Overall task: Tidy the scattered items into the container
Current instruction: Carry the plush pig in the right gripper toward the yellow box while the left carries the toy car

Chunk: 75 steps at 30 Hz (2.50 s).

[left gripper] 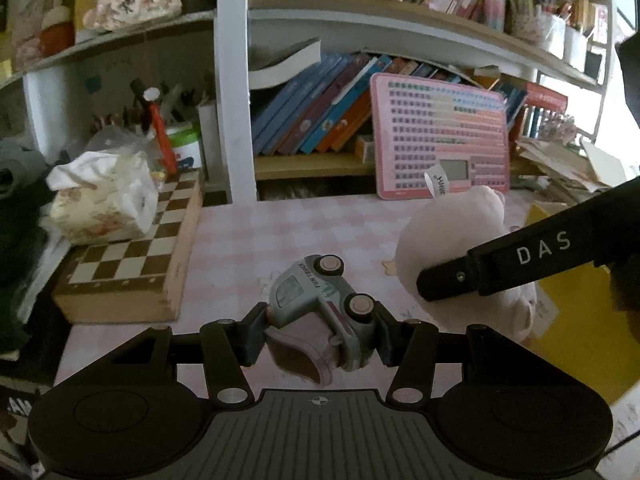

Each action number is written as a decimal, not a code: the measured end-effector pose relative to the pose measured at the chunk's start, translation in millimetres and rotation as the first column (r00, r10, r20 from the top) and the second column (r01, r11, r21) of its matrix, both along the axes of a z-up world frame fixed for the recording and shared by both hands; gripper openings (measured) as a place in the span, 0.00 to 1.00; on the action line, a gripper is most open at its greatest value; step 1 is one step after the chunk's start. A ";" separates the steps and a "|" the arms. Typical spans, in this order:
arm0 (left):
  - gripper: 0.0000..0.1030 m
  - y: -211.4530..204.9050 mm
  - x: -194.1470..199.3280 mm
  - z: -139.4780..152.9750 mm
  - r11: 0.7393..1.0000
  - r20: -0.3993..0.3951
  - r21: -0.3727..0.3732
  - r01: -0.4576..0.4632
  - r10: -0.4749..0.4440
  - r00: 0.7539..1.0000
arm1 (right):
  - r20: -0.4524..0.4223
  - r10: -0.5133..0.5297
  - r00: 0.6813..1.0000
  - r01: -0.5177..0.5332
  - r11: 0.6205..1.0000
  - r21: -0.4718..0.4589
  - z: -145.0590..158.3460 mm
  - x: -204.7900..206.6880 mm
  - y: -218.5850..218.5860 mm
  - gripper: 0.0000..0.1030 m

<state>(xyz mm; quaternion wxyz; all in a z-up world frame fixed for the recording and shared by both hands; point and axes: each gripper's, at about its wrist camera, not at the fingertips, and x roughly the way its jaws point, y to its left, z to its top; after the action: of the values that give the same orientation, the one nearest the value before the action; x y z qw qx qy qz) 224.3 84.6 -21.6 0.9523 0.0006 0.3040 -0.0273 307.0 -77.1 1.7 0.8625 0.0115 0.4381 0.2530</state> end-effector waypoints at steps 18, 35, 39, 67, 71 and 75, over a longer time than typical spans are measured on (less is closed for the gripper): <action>0.50 -5.5 -132.8 38.7 0.994 0.001 -0.097 0.055 -0.055 0.998 | 0.013 -0.037 0.999 0.036 0.998 0.042 16.4 -152.7 -51.2 0.57; 0.50 -33.6 -218.2 40.8 0.977 -0.013 -0.090 0.192 -0.194 0.981 | -0.001 -0.121 0.993 0.121 0.992 0.037 5.0 -253.7 -66.6 0.58; 0.50 -40.9 -227.0 38.7 0.969 -0.024 -0.093 0.227 -0.230 0.973 | 0.007 -0.143 0.990 0.143 0.989 0.027 4.3 -270.9 -71.3 0.58; 0.50 -155.8 -205.1 33.6 0.836 -0.050 -0.135 0.531 -0.541 0.839 | -0.025 -0.462 0.887 0.460 0.887 -0.046 4.6 -312.7 -195.5 0.58; 0.50 -173.1 -197.2 33.5 0.825 -0.047 -0.134 0.548 -0.558 0.829 | -0.023 -0.484 0.875 0.483 0.874 -0.045 3.9 -308.7 -213.5 0.58; 0.50 -190.7 -187.3 33.6 0.815 -0.043 -0.130 0.565 -0.574 0.818 | -0.020 -0.499 0.866 0.498 0.866 -0.044 2.9 -300.6 -231.0 0.58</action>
<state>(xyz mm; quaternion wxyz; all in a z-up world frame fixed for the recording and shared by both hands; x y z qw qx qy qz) 37.0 -106.1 12.0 0.8860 0.0373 0.3257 -0.3279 6.5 -308.2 4.6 0.8919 0.1119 0.4380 0.0133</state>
